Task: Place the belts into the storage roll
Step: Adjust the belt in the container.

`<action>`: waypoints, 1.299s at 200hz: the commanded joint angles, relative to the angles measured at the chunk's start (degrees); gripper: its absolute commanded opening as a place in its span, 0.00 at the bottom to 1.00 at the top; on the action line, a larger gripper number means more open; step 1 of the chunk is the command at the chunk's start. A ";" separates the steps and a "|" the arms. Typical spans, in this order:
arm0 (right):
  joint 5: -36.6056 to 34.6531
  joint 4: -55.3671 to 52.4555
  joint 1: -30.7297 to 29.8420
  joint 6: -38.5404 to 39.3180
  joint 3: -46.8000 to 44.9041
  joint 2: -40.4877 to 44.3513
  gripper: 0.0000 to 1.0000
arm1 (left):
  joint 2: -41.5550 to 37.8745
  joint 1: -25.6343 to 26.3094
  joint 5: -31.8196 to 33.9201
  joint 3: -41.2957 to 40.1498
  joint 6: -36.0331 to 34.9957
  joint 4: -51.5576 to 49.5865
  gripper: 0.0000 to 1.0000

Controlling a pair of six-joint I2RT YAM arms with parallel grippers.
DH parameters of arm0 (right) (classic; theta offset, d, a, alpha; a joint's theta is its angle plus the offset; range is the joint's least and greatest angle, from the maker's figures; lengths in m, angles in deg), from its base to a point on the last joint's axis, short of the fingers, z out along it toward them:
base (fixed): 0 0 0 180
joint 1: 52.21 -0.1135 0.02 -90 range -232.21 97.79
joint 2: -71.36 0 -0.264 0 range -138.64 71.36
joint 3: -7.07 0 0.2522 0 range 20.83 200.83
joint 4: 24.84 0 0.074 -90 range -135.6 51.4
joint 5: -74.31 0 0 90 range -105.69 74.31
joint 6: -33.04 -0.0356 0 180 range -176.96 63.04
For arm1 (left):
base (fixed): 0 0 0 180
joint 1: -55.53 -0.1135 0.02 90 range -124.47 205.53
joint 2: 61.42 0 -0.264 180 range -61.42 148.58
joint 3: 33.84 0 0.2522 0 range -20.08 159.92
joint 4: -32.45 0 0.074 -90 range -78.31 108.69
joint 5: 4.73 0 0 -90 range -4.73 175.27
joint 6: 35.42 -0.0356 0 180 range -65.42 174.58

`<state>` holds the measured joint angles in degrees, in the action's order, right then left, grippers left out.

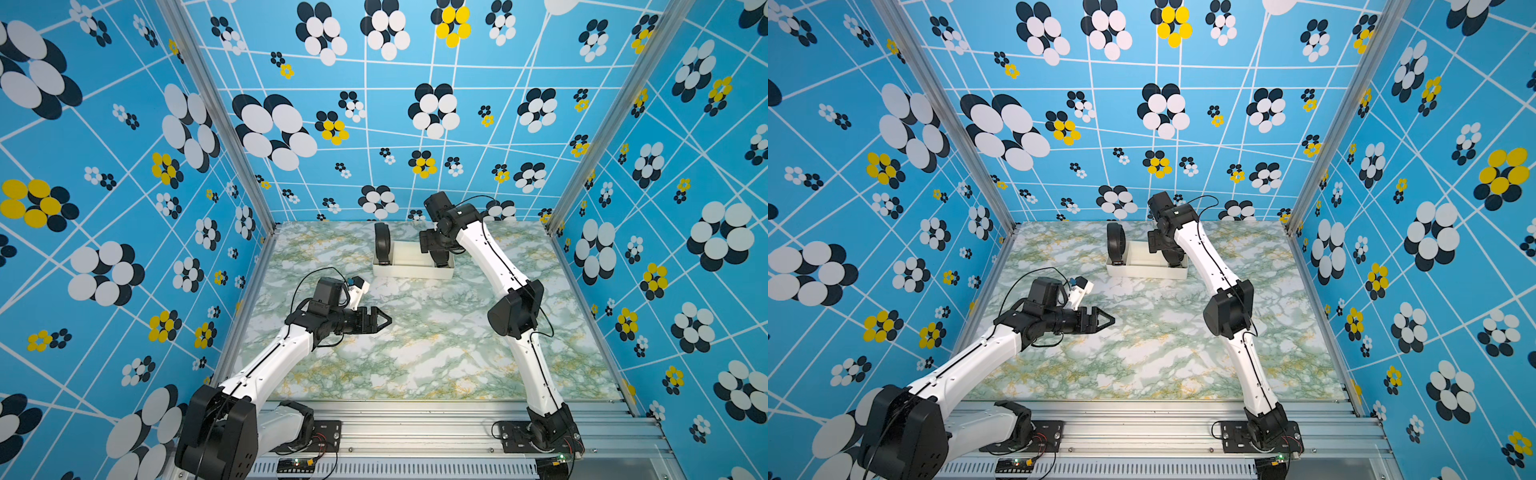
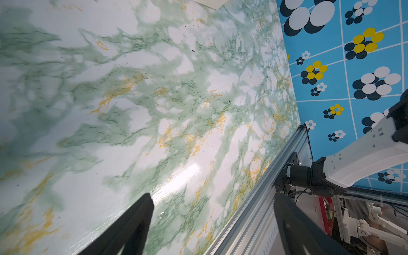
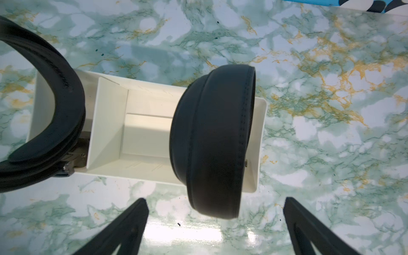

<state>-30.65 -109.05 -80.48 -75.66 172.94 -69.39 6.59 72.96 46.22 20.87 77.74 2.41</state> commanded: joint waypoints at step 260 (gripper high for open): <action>1.87 17.97 4.60 -6.88 -26.79 9.32 0.55 | 1.85 -2.97 -3.76 -1.57 0.53 0.63 0.89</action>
<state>-32.35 -92.03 -77.62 -80.69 150.63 -61.17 8.07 69.79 43.07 19.71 77.98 2.48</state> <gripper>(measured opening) 0.390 0.887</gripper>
